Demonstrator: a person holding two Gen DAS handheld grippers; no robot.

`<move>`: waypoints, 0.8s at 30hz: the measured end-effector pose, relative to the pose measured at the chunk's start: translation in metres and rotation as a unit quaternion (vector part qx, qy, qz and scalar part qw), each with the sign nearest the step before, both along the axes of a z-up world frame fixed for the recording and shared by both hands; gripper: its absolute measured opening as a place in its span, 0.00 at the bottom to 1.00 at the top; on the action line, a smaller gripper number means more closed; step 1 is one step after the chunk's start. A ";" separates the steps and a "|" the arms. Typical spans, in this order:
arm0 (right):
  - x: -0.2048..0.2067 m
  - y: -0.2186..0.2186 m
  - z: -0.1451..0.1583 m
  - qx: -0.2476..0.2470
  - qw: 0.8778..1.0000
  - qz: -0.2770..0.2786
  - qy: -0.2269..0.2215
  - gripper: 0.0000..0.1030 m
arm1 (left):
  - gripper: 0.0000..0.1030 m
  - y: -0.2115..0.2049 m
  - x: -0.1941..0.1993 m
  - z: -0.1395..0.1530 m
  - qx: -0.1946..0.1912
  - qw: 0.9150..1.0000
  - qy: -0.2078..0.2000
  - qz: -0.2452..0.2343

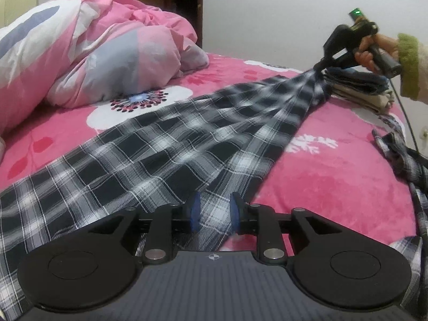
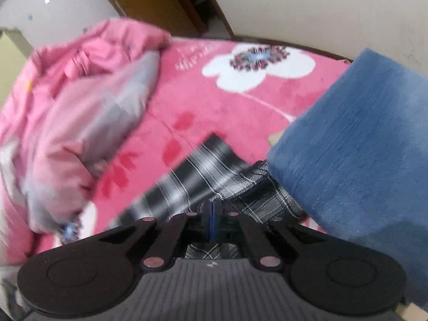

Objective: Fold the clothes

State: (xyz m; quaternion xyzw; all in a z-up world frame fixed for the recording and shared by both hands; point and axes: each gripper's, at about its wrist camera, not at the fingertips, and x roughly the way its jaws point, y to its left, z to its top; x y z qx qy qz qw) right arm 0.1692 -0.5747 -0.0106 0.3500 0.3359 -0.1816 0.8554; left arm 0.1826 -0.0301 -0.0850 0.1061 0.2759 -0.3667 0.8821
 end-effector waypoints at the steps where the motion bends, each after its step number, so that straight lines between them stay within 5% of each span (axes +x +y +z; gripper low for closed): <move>1: -0.003 -0.001 0.004 0.004 1.000 -0.002 -0.014 0.00 | 0.23 0.000 0.002 0.002 -0.006 1.000 0.000 0.002; 10: -0.013 -0.006 0.032 0.034 0.993 -0.009 -0.113 0.00 | 0.29 -0.010 0.019 0.001 -0.003 1.000 0.009 0.010; 12: -0.012 -0.008 0.030 0.034 0.994 -0.011 -0.106 0.00 | 0.09 -0.011 0.020 0.000 -0.003 1.000 0.013 0.010; 15: -0.013 -0.011 0.024 0.036 0.995 -0.015 -0.093 0.00 | 0.00 -0.011 0.017 0.002 -0.009 1.000 0.008 0.011; 24: -0.030 -0.004 -0.015 0.011 1.000 -0.016 -0.011 0.00 | 0.00 -0.003 -0.024 0.031 -0.035 0.997 -0.034 -0.055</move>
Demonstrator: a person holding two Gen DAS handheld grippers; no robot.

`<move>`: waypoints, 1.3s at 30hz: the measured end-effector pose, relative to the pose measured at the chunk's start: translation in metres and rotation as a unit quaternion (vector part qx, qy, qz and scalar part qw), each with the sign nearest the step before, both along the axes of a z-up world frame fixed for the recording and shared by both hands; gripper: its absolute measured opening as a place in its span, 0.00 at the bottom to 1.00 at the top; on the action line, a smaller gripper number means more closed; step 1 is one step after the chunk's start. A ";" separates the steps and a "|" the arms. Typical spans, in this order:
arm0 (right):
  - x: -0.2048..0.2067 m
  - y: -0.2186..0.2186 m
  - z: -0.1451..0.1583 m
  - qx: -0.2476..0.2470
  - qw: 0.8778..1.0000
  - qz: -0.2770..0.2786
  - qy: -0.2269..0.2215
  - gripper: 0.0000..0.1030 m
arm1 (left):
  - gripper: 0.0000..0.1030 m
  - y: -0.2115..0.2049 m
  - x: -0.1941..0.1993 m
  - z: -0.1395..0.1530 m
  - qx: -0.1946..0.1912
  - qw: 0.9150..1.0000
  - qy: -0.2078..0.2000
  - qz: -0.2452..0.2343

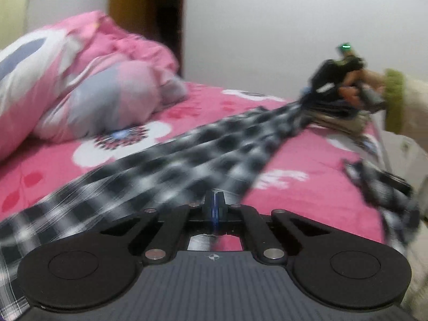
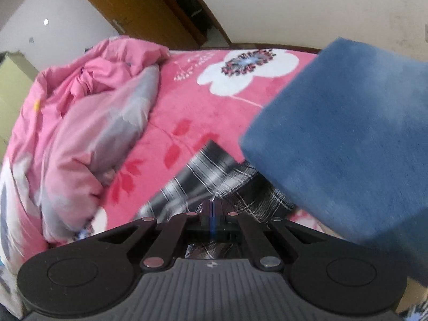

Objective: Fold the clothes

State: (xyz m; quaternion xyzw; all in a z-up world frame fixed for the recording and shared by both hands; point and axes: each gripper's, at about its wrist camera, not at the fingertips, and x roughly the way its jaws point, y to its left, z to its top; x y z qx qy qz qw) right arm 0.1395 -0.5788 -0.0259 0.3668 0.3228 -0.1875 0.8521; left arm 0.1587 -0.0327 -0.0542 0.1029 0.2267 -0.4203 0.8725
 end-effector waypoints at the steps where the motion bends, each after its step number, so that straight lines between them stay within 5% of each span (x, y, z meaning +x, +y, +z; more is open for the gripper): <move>1: -0.002 0.002 -0.002 -0.004 1.000 0.003 0.005 0.00 | 0.00 -0.002 -0.001 -0.001 0.013 1.000 0.000 -0.003; 6: -0.006 0.002 -0.007 -0.003 1.000 0.005 0.005 0.00 | 0.00 -0.019 0.013 -0.014 0.067 0.996 -0.025 0.048; 10: -0.003 0.001 -0.006 -0.004 1.000 0.009 0.002 0.00 | 0.15 -0.036 0.021 -0.023 0.096 0.994 -0.038 0.033; 13: -0.002 0.001 -0.004 -0.005 1.000 0.011 -0.001 0.00 | 0.16 -0.046 0.025 -0.030 0.118 0.992 -0.040 0.028; 19: -0.004 -0.002 -0.009 0.006 1.000 0.010 -0.008 0.00 | 0.13 -0.054 0.030 -0.038 0.131 0.991 -0.034 0.017; 21: -0.005 -0.003 -0.011 0.010 1.000 0.009 -0.010 0.00 | 0.01 -0.056 0.029 -0.038 0.133 0.991 -0.034 0.006; 23: -0.006 -0.004 -0.012 0.012 1.000 0.008 -0.013 0.00 | 0.00 -0.057 0.026 -0.038 0.134 0.990 -0.041 -0.003; 34: -0.025 -0.004 -0.002 0.002 0.999 -0.006 -0.046 0.01 | 0.00 -0.010 -0.002 0.018 0.001 1.000 -0.018 -0.021; 39: -0.047 -0.007 0.000 0.003 0.999 -0.026 -0.043 0.01 | 0.00 -0.014 -0.014 -0.003 0.033 0.998 0.012 -0.049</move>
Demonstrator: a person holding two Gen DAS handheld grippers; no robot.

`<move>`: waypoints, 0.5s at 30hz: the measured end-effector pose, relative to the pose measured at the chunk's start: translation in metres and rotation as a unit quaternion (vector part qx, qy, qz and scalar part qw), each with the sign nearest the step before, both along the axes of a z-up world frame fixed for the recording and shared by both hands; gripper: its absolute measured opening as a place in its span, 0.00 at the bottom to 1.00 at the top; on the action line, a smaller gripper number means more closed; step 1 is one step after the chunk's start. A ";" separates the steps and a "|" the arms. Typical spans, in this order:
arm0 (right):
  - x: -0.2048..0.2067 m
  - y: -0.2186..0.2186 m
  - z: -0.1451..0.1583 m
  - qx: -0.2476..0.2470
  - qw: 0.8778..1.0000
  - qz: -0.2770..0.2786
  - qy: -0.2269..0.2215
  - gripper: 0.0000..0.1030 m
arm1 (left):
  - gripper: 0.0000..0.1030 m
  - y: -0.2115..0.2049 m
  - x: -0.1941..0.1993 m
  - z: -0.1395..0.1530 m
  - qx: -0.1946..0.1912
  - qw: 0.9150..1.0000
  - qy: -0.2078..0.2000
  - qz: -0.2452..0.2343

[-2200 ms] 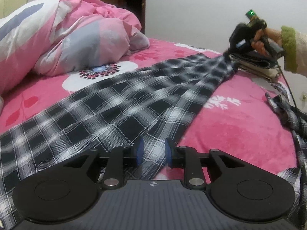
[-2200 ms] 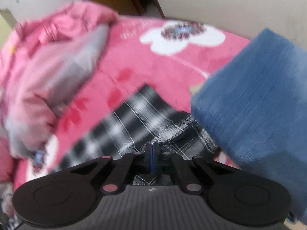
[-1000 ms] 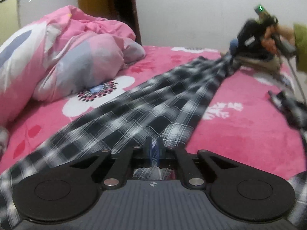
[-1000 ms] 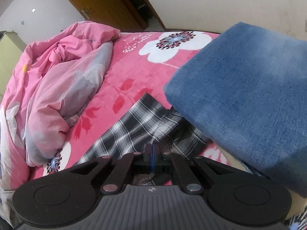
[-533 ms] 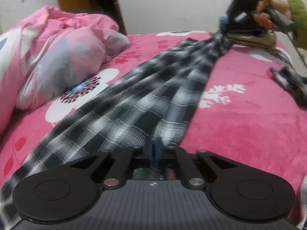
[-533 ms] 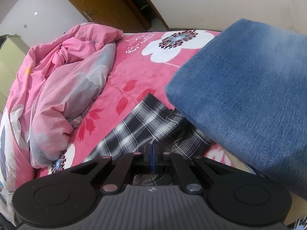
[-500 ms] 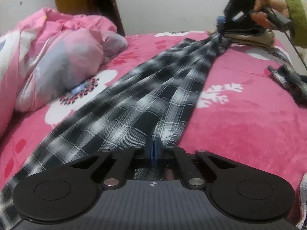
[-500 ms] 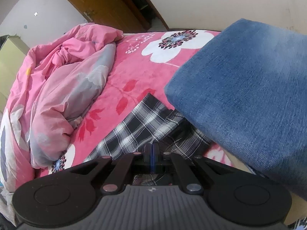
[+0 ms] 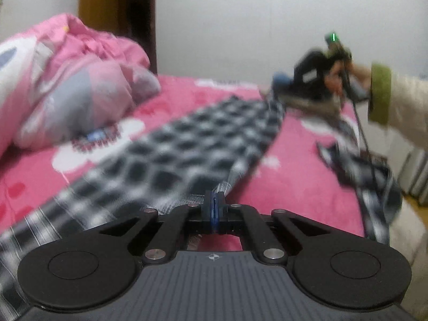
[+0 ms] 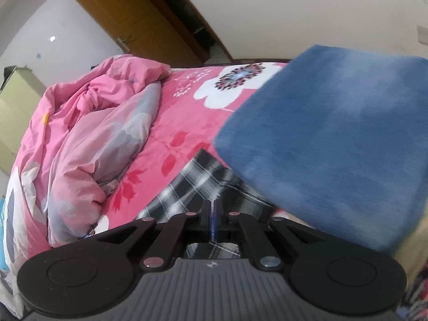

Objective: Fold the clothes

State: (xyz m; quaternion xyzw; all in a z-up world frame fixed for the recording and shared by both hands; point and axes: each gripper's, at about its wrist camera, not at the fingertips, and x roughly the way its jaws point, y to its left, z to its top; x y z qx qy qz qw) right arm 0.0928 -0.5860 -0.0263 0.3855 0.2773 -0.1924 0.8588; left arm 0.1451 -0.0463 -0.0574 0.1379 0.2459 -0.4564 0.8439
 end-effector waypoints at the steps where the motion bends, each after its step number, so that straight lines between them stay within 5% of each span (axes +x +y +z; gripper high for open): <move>1: -0.002 0.000 0.000 0.004 1.000 0.001 0.003 0.02 | 0.00 -0.002 -0.001 -0.004 0.006 1.000 0.005 -0.003; 5: 0.006 0.008 0.004 0.005 0.999 0.027 0.019 0.08 | 0.00 -0.006 -0.002 -0.011 0.021 1.000 0.010 -0.014; 7: 0.016 0.016 0.008 -0.011 0.998 0.044 0.033 0.27 | 0.00 -0.008 -0.004 -0.015 0.028 0.999 0.006 -0.015; 10: 0.038 0.031 0.008 -0.041 0.994 0.071 0.071 0.35 | 0.00 -0.008 -0.004 -0.021 0.036 0.999 0.004 -0.014; 14: 0.066 0.046 -0.009 -0.064 0.983 0.099 0.138 0.39 | 0.00 -0.007 -0.007 -0.029 0.037 0.999 -0.001 -0.012; 15: 0.068 0.046 -0.014 -0.069 0.982 0.097 0.145 0.30 | 0.00 -0.006 -0.007 -0.030 0.034 0.999 0.000 -0.011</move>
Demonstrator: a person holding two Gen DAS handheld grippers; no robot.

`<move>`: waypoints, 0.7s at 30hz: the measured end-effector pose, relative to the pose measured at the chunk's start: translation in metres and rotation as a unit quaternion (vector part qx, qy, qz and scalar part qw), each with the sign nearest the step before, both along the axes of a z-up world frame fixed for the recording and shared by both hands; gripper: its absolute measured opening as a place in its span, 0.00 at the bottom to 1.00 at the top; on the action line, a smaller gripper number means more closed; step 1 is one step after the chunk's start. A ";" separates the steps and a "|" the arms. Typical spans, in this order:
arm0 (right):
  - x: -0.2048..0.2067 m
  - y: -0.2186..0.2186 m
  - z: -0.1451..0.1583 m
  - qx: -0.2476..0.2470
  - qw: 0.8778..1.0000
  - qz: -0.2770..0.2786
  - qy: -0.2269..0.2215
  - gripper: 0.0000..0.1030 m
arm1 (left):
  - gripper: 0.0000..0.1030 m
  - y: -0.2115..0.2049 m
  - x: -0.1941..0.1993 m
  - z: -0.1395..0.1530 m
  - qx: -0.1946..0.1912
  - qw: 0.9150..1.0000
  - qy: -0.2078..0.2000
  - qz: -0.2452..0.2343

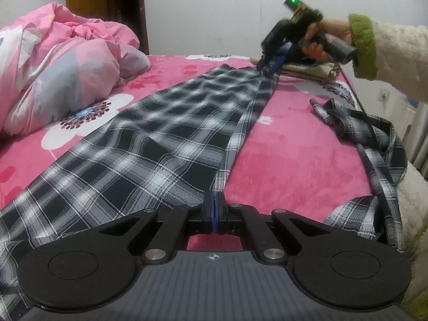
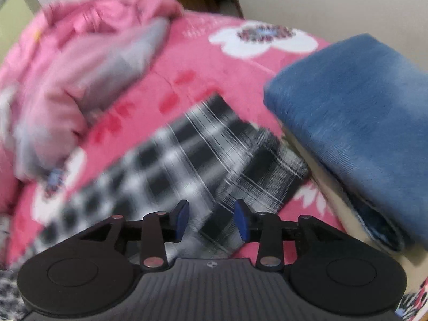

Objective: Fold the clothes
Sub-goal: 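Open both tools to release the stretched plaid pants and lift away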

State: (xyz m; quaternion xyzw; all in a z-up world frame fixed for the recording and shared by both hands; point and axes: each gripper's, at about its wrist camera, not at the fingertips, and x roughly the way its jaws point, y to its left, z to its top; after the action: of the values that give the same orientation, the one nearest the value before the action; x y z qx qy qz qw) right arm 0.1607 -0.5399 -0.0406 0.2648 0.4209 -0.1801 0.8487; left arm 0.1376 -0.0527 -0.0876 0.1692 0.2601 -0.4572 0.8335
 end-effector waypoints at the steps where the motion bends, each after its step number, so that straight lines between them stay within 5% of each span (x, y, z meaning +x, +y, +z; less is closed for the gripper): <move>1: 0.002 0.000 -0.005 -0.005 1.000 -0.001 0.006 0.06 | 0.00 0.001 0.001 -0.001 -0.003 1.000 0.002 0.001; 10: -0.056 -0.038 -0.019 0.056 0.990 -0.124 -0.038 0.03 | 0.00 0.004 0.004 -0.004 -0.012 1.000 0.014 0.001; 14: -0.060 -0.041 -0.014 0.081 0.986 -0.128 -0.066 0.04 | 0.01 0.002 0.001 -0.004 -0.003 1.000 0.004 0.005; 18: -0.045 -0.037 -0.018 0.084 0.988 -0.114 -0.059 0.34 | 0.03 0.001 -0.003 -0.003 0.006 1.000 -0.011 0.010; 21: -0.033 -0.037 -0.024 0.085 0.989 -0.111 -0.048 0.35 | 0.09 -0.001 -0.004 -0.002 0.014 1.000 -0.019 0.018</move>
State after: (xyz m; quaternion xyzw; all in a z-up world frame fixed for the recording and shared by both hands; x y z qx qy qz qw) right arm 0.1279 -0.5765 -0.0643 0.3892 0.3616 -0.2242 0.8170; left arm 0.1331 -0.0539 -0.0898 0.1848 0.2536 -0.4356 0.8437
